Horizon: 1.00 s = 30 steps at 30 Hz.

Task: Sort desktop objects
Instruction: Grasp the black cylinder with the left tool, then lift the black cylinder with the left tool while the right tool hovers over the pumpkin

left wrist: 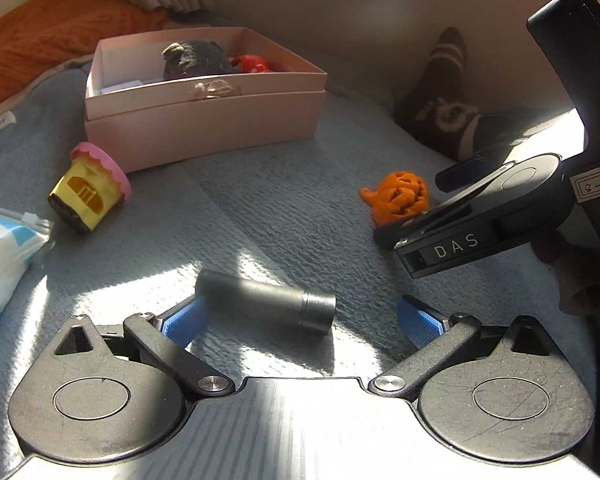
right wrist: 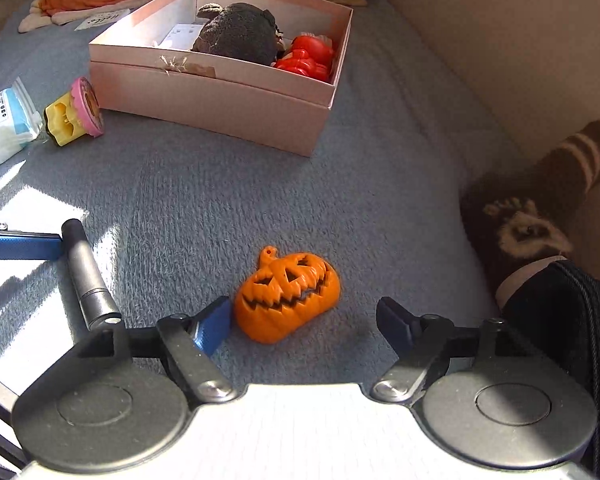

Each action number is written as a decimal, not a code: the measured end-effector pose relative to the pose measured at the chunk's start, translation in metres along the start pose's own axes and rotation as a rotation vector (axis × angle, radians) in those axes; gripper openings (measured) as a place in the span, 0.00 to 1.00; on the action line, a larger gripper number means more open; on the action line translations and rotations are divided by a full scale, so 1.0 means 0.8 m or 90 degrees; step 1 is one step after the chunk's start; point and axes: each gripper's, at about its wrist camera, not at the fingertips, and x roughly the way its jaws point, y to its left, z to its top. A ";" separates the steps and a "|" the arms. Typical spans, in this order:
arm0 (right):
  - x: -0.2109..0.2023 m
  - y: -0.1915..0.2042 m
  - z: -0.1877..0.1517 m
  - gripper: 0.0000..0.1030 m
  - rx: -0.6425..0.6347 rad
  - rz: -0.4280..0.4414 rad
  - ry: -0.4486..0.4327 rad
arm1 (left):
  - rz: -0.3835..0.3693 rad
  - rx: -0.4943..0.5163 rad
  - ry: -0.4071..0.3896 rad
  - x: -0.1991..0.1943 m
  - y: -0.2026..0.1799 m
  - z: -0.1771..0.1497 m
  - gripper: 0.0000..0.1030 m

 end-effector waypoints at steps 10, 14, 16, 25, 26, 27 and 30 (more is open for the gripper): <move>0.007 -0.012 0.003 0.83 0.060 0.013 0.027 | 0.100 0.056 -0.015 0.016 -0.006 -0.001 1.00; 0.003 -0.011 -0.003 0.86 0.061 0.008 0.025 | 0.066 0.028 -0.019 0.013 0.001 0.003 1.00; 0.004 -0.014 -0.004 0.87 0.069 0.009 0.029 | 0.019 0.014 -0.016 0.008 0.003 0.004 1.00; 0.010 -0.026 -0.005 0.95 0.117 0.023 0.052 | -0.007 0.067 -0.013 0.003 -0.014 -0.005 1.00; 0.010 -0.026 -0.005 0.95 0.118 0.022 0.053 | 0.006 0.065 -0.013 0.004 -0.013 -0.005 1.00; 0.010 -0.026 -0.005 0.96 0.119 0.021 0.053 | 0.012 0.058 -0.014 0.005 -0.011 -0.005 1.00; 0.011 -0.025 -0.006 0.98 0.123 0.018 0.057 | 0.024 0.044 -0.016 0.005 -0.006 -0.003 1.00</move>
